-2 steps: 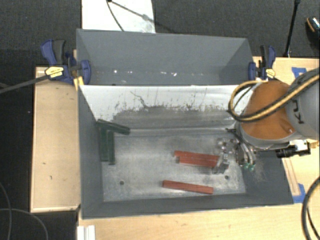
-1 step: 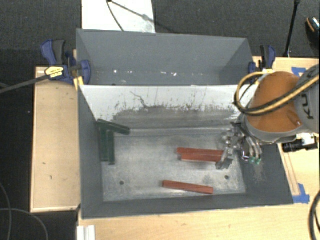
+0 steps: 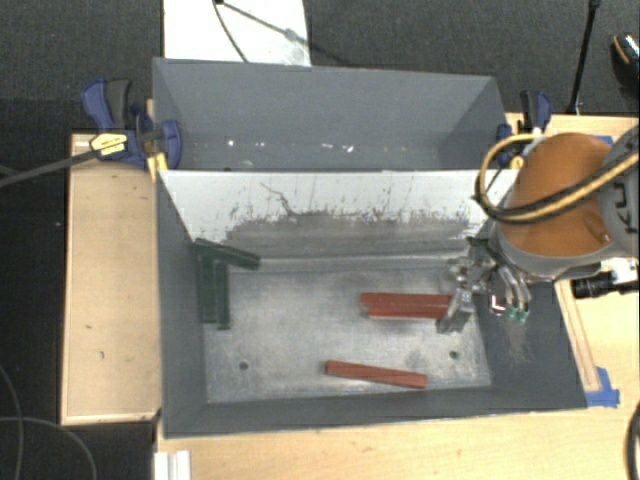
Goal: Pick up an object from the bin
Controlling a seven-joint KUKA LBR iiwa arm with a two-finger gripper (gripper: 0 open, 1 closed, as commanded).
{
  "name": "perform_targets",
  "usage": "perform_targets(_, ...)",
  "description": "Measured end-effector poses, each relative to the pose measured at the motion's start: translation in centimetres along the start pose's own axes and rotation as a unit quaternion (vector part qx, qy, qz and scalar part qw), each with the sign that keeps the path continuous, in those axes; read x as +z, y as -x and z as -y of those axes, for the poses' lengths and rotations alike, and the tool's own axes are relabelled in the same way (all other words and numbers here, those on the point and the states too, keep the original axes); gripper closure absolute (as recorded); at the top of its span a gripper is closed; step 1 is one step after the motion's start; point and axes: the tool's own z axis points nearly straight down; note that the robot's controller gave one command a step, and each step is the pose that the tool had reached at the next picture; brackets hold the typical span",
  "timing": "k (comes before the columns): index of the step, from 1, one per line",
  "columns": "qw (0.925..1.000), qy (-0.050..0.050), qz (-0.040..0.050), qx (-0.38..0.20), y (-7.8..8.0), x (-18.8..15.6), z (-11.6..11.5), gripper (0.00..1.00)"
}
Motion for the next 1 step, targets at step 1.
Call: perform_targets(1,1.0,0.0,0.0002,0.0,0.1,-0.53,-0.02,1.0)
